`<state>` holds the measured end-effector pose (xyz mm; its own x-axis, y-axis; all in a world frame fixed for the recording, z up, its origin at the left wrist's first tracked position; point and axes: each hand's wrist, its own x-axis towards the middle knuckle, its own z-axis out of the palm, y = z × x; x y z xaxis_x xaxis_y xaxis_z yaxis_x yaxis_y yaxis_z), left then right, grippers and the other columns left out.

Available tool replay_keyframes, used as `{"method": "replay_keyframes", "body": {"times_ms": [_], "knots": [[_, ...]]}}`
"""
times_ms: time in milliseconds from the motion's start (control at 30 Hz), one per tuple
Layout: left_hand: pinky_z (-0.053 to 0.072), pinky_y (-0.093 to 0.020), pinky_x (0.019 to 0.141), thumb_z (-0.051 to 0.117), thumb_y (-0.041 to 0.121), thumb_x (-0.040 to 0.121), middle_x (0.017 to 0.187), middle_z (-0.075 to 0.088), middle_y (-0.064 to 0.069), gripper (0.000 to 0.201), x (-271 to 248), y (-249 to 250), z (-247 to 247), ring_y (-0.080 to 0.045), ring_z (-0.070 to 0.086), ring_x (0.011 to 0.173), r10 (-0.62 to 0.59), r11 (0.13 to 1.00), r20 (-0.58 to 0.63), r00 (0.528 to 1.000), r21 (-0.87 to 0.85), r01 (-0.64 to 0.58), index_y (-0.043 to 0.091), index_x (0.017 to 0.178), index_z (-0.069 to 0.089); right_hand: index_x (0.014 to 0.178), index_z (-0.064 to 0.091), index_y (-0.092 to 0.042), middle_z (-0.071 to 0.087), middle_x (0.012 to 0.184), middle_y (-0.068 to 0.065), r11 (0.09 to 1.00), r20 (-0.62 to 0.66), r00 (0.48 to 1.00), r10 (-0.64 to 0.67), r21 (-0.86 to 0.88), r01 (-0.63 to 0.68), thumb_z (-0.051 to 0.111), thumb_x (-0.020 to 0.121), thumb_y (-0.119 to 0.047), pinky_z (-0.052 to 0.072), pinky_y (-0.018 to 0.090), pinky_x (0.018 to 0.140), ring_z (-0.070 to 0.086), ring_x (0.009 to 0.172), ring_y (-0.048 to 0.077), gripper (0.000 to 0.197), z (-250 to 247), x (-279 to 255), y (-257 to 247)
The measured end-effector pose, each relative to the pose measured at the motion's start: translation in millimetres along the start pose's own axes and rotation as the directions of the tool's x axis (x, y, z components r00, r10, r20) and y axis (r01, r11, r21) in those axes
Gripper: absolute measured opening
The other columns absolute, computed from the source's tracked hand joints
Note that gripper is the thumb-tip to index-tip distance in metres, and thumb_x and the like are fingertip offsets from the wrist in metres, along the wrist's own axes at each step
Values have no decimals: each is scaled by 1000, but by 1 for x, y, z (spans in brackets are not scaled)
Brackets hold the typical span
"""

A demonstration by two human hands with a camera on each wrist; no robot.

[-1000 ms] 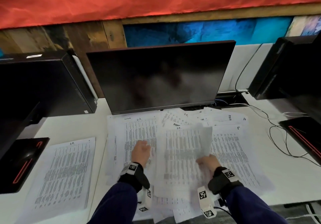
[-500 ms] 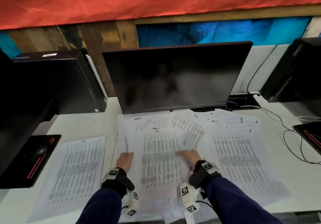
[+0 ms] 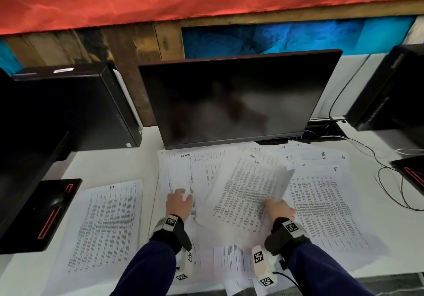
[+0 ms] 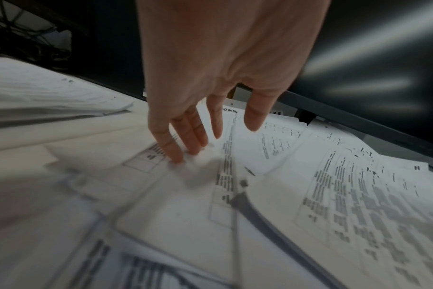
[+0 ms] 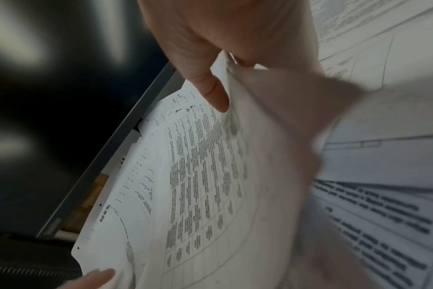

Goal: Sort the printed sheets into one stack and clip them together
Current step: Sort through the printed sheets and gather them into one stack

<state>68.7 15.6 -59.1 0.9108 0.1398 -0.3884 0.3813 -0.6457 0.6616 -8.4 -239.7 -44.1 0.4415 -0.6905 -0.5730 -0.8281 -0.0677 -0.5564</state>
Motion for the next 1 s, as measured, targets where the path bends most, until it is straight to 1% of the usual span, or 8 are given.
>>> {"method": "replay_keyframes", "body": {"times_ms": [67,200,367,533,667,833,933,1000], "knots": [[38,-34,106,52,31,92,136,42,-16,48,3,6,5,-30,50,121,-24,999,58,998,26,23,14,136,44,130,42,-3,41,128,22,992,26,1000,16,125,-19,61,80,-20,44,39,90,51,108,40,56,4,4,-1],[34,-38,109,50,37,92,141,35,-17,56,6,6,5,-34,39,128,-155,983,9,988,103,153,15,141,36,111,40,0,58,110,20,933,133,991,17,355,-63,65,63,-3,52,44,84,60,96,36,54,22,14,3],[36,-39,105,47,35,92,141,33,-17,56,5,-1,-3,-36,41,126,-220,974,1,976,63,219,14,142,34,108,47,5,56,90,17,969,163,980,-112,237,71,47,84,5,46,29,60,55,75,27,25,12,19,6],[37,-41,106,50,36,88,145,29,-16,64,5,-1,-9,-36,41,127,-288,954,70,955,-70,292,13,144,29,104,51,-1,62,95,14,973,195,960,-200,154,171,57,80,1,54,37,73,61,89,32,25,16,6,4],[42,-43,104,61,42,57,134,50,-19,89,8,-8,-10,-36,52,118,-283,927,160,946,-210,312,1,134,42,106,53,2,62,102,15,957,290,935,-206,259,130,61,79,7,50,30,67,59,91,30,29,29,-16,-5],[31,-40,111,61,23,87,149,33,-16,77,-5,-14,-15,-32,37,135,-265,916,202,943,-252,312,3,148,19,118,55,1,65,109,15,958,380,890,-251,227,174,49,81,10,52,48,91,62,103,36,38,47,-29,-3],[32,-40,110,58,17,89,148,33,-17,73,-6,-20,-14,-33,37,133,-253,916,169,953,-276,292,3,148,17,116,57,-3,67,107,17,946,353,888,-294,240,218,47,84,6,53,49,90,64,99,33,35,51,-35,2],[33,-39,107,60,25,86,145,37,-17,77,-7,-21,-16,-33,40,130,-256,895,158,954,-333,296,2,147,19,113,58,-7,67,105,14,932,335,880,-337,255,259,46,84,4,54,48,89,64,97,30,33,47,-41,4]]}}
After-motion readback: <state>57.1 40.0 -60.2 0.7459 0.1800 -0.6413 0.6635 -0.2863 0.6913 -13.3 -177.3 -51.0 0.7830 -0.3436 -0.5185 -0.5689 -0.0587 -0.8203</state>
